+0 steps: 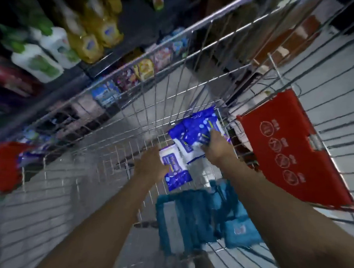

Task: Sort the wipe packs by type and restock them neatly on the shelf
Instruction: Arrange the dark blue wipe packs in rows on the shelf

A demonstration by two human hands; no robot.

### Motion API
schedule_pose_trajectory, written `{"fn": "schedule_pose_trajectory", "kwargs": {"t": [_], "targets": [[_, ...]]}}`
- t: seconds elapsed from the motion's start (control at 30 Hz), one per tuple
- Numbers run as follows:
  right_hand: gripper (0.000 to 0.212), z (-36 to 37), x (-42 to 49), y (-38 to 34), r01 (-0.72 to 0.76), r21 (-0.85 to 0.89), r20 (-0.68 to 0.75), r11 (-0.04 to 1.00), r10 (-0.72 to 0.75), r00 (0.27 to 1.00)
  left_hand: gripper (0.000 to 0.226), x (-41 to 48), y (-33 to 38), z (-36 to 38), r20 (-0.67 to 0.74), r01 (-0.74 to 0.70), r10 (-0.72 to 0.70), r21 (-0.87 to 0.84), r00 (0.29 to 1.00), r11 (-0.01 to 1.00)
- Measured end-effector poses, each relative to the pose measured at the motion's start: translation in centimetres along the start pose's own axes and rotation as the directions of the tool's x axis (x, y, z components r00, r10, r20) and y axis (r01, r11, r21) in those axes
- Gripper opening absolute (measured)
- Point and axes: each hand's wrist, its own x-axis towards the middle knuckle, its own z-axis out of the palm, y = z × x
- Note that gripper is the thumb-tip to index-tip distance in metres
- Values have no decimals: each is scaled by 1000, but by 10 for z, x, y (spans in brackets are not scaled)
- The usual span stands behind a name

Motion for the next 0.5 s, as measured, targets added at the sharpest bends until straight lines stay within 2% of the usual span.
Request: {"fn": "schedule_pose_trajectory", "kwargs": {"t": [0.07, 0.13, 0.23, 0.33, 0.4, 0.5], "targets": [[78, 17, 13, 3, 17, -142, -27, 990, -21, 999, 73, 12, -11, 24, -57, 23, -28, -79, 998, 997], [84, 29, 18, 7, 18, -255, -55, 967, -33, 998, 88, 15, -16, 42, -95, 0, -6, -64, 995, 998], [88, 33, 18, 8, 14, -276, -162, 961, -61, 985, 100, 11, -22, 57, -103, -83, 82, -14, 991, 996], [98, 28, 18, 14, 13, -230, -189, 973, -57, 980, 106, 12, -23, 64, -122, -39, 34, -43, 992, 998], [109, 23, 13, 21, -21, -76, -112, 997, 12, 994, 92, 7, -17, 63, -93, 21, -23, -22, 995, 1000], [120, 11, -6, 29, -161, 317, 40, 935, 156, 987, 38, -9, -9, 58, -56, 23, -42, -302, 998, 953]]}}
